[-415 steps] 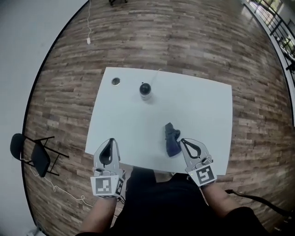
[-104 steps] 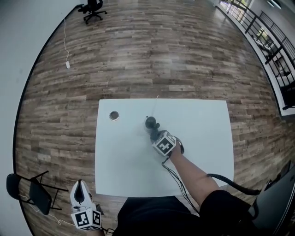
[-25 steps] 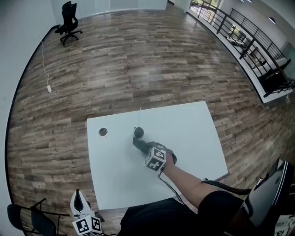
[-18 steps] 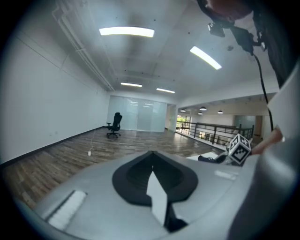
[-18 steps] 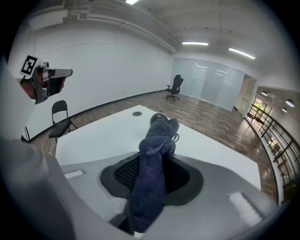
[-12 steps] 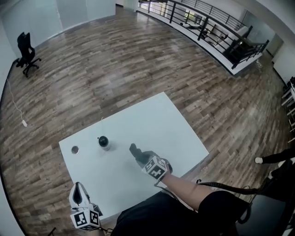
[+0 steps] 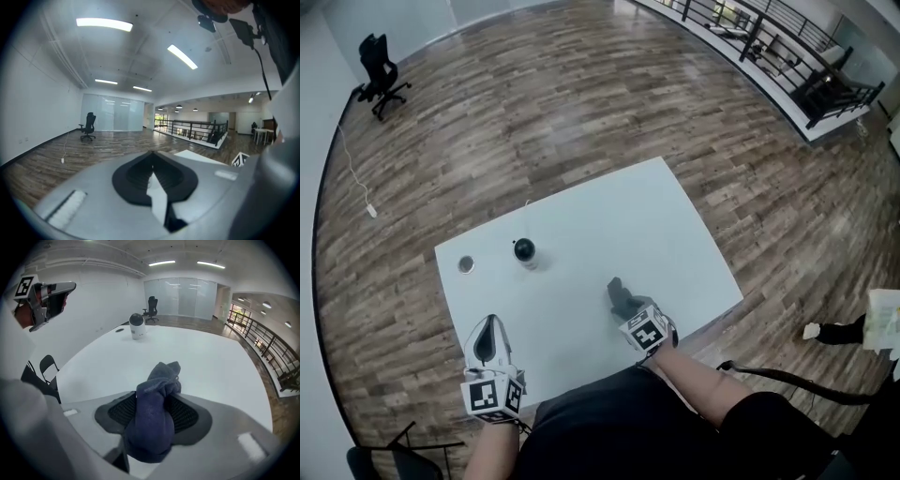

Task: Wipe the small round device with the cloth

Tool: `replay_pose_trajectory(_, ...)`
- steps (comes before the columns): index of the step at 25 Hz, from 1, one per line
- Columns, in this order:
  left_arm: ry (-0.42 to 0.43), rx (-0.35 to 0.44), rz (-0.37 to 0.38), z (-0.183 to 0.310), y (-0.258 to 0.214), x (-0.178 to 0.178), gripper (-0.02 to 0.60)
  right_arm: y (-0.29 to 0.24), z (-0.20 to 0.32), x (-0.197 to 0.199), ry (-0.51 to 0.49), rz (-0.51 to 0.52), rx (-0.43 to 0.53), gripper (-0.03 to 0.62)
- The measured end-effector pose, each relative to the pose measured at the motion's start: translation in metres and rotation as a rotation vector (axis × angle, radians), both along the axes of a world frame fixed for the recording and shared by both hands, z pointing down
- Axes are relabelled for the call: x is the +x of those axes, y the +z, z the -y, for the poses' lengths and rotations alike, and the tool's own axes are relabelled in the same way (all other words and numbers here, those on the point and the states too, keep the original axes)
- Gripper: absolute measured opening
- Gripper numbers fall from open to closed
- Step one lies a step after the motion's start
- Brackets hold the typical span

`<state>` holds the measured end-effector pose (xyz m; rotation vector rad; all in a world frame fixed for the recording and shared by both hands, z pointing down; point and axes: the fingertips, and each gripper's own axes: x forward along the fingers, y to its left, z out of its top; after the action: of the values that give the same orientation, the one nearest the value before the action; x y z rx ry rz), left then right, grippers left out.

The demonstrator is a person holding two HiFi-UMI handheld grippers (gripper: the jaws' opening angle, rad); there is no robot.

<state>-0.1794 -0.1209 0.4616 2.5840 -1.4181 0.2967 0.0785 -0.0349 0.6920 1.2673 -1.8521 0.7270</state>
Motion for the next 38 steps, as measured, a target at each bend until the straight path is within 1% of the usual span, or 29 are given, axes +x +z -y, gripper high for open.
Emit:
replay_pose_trajectory(3,0.017,0.001,0.008,0.001,0.002,0.012,0.008,-0.010,-0.001,0.002,0.000,0.009,0.031,0.280)
replay_pose_trajectory(4,0.025,0.005,0.010,0.002,0.002,0.017,0.008,-0.019,0.000,0.002,-0.002,0.014,0.057,0.284)
replay_pose_trajectory(6,0.039,0.016,0.008,0.004,0.002,0.025,0.008,-0.045,0.005,0.000,-0.005,0.039,0.143,0.284)
replay_pose_trajectory(8,0.052,0.030,0.000,0.005,0.000,0.033,0.008,-0.079,0.014,-0.008,0.000,0.100,0.262,0.282)
replay_pose_trajectory(9,0.060,0.031,0.000,0.005,-0.001,0.037,0.008,-0.096,0.019,-0.012,0.009,0.135,0.327,0.261)
replay_pose_trajectory(10,0.068,0.028,0.004,0.005,-0.001,0.042,0.008,-0.112,0.024,-0.013,0.021,0.164,0.392,0.211)
replay_pose_trajectory(12,0.087,0.026,0.008,0.005,0.000,0.053,0.008,-0.136,0.033,-0.013,0.035,0.193,0.502,0.060)
replay_pose_trajectory(13,0.095,0.030,0.005,0.005,0.001,0.058,0.008,-0.142,0.037,-0.013,0.031,0.200,0.540,0.022)
replay_pose_trajectory(14,0.099,0.037,-0.001,0.005,0.002,0.060,0.008,-0.146,0.041,-0.015,0.023,0.208,0.566,0.002)
replay_pose_trajectory(17,0.094,0.034,-0.004,0.001,0.008,0.060,0.008,-0.147,0.048,-0.023,0.018,0.230,0.598,0.002)
replay_pose_trajectory(20,0.083,0.003,-0.003,-0.007,0.012,0.062,0.008,-0.148,0.044,-0.023,0.016,0.225,0.601,0.002)
replay_pose_trajectory(23,0.068,-0.010,0.000,-0.013,0.012,0.064,0.008,-0.151,0.037,-0.016,0.014,0.219,0.608,0.002)
replay_pose_trajectory(29,0.025,0.000,-0.007,-0.021,0.012,0.068,0.008,-0.163,0.039,0.001,0.009,0.232,0.650,0.002)
replay_pose_trajectory(32,0.005,-0.026,-0.001,-0.031,0.018,0.067,0.008,-0.163,0.039,0.005,0.010,0.243,0.651,0.002)
replay_pose_trajectory(35,0.002,-0.046,0.004,-0.036,0.022,0.064,0.008,-0.164,0.042,0.009,0.024,0.241,0.658,0.002)
replay_pose_trajectory(38,0.008,-0.048,0.009,-0.038,0.024,0.056,0.008,-0.167,0.043,0.013,0.048,0.232,0.672,0.002)
